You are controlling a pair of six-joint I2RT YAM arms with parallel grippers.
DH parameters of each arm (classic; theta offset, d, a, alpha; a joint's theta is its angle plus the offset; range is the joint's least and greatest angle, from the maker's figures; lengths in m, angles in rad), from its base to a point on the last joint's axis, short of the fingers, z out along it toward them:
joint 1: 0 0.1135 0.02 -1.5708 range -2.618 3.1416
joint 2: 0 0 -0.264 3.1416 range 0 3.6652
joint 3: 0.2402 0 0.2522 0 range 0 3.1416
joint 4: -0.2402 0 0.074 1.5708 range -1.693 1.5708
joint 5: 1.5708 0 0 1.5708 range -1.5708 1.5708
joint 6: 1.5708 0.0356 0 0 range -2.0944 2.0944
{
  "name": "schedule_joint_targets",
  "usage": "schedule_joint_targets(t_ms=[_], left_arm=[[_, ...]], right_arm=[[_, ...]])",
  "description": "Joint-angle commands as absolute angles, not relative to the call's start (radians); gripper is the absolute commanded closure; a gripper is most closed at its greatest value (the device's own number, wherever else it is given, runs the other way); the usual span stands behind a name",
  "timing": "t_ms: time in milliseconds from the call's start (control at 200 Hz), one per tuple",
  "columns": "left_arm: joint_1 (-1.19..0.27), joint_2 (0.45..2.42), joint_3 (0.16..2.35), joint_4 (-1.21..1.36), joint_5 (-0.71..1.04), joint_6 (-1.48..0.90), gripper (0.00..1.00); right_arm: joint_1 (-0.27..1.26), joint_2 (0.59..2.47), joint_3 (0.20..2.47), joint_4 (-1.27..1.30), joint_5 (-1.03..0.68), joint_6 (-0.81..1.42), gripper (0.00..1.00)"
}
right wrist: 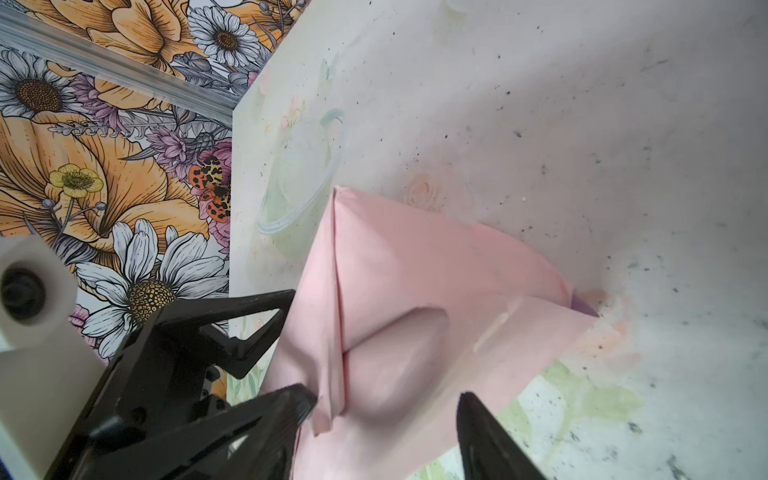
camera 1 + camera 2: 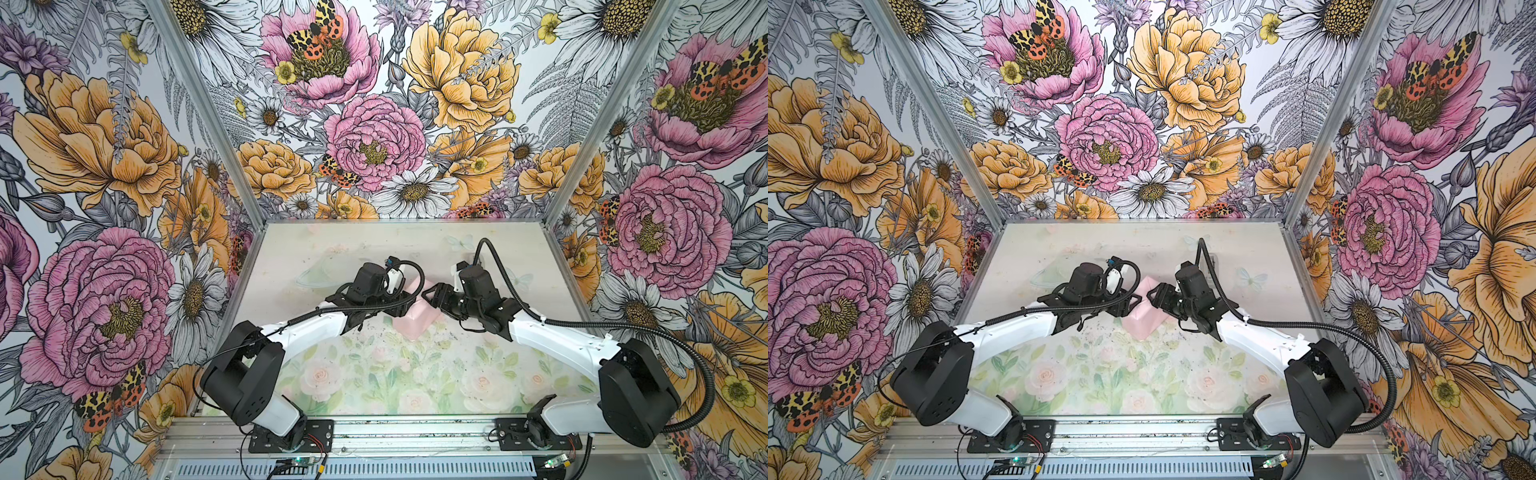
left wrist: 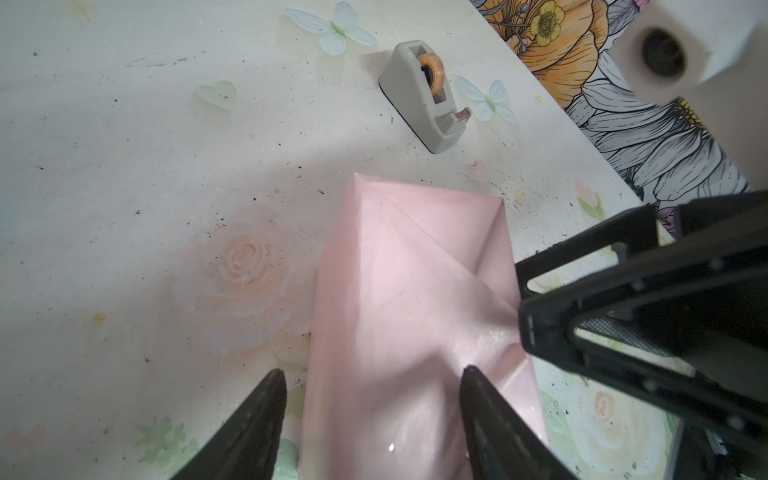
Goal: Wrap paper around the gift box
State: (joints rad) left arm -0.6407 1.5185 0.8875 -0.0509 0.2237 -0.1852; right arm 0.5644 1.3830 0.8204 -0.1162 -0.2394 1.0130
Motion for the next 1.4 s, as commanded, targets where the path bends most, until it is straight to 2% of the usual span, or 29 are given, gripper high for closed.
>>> schedule_joint_targets(t_ms=[0,135,275,385,545,780,1176,1396], left_arm=[[-0.651,1.529,0.855,-0.092,0.177,-0.192,0.33],[-0.651,1.538,0.856,-0.087,0.176,-0.198,0.33],[-0.648,1.528,0.861,-0.087,0.176,-0.214,0.32],[-0.62,1.506,0.874,-0.077,0.217,-0.254,0.25],[-0.566,1.488,0.894,-0.016,0.312,-0.328,0.23],[-0.546,1.581,0.987,-0.059,0.409,-0.348,0.25],[-0.574,1.634,0.932,-0.101,0.371,-0.324,0.35],[-0.597,1.588,0.883,-0.066,0.352,-0.371,0.42]], right_arm=[[0.572,1.407,0.851,-0.116,-0.229,1.016,0.4],[0.577,1.417,0.844,-0.117,-0.229,1.017,0.46],[0.575,1.428,0.825,-0.133,-0.215,1.006,0.6],[0.576,1.43,0.807,-0.133,-0.207,1.006,0.64],[0.574,1.419,0.795,-0.133,-0.207,1.003,0.66],[0.572,1.434,0.801,-0.133,-0.228,0.985,0.67],[0.556,1.41,0.83,-0.17,-0.243,0.94,0.68],[0.514,1.462,0.856,-0.173,-0.346,0.877,0.69]])
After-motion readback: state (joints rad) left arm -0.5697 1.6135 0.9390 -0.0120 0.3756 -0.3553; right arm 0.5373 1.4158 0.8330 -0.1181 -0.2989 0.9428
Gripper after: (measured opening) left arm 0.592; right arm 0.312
